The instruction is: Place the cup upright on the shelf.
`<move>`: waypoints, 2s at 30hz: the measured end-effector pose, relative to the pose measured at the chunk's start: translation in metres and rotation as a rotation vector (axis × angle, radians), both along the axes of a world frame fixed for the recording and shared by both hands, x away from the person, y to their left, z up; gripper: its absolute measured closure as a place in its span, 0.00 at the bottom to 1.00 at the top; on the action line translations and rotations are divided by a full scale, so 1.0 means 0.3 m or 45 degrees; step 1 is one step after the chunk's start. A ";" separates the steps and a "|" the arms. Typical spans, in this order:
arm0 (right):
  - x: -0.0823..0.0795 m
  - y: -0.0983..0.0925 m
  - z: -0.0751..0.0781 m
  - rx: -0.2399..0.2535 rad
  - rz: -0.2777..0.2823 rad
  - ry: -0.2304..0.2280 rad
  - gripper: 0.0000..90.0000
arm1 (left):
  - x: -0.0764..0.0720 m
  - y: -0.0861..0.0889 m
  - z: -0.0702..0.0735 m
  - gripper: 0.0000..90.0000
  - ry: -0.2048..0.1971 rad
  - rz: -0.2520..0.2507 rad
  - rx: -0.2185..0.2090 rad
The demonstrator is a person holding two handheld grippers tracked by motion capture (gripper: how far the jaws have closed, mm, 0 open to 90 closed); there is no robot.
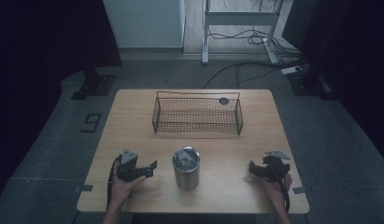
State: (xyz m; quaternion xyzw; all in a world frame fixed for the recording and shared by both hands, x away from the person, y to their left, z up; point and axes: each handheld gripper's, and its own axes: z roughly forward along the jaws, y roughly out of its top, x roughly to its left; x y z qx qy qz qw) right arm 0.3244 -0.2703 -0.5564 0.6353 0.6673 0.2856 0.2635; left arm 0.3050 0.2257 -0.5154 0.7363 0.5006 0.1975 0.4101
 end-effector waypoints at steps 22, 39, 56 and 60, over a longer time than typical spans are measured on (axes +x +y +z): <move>0.002 -0.005 0.000 -0.001 -0.029 0.005 0.00 | -0.014 0.004 0.014 0.09 -0.024 -0.012 -0.027; 0.002 -0.007 0.000 -0.001 -0.040 0.004 0.00 | -0.041 -0.014 0.042 0.10 -0.069 -0.053 -0.009; 0.002 -0.008 0.000 -0.001 -0.049 0.004 0.00 | -0.089 -0.052 0.099 0.11 -0.081 -0.172 -0.096; 0.002 -0.008 0.000 -0.001 -0.049 0.005 0.00 | -0.104 -0.070 0.115 0.11 -0.090 -0.213 -0.096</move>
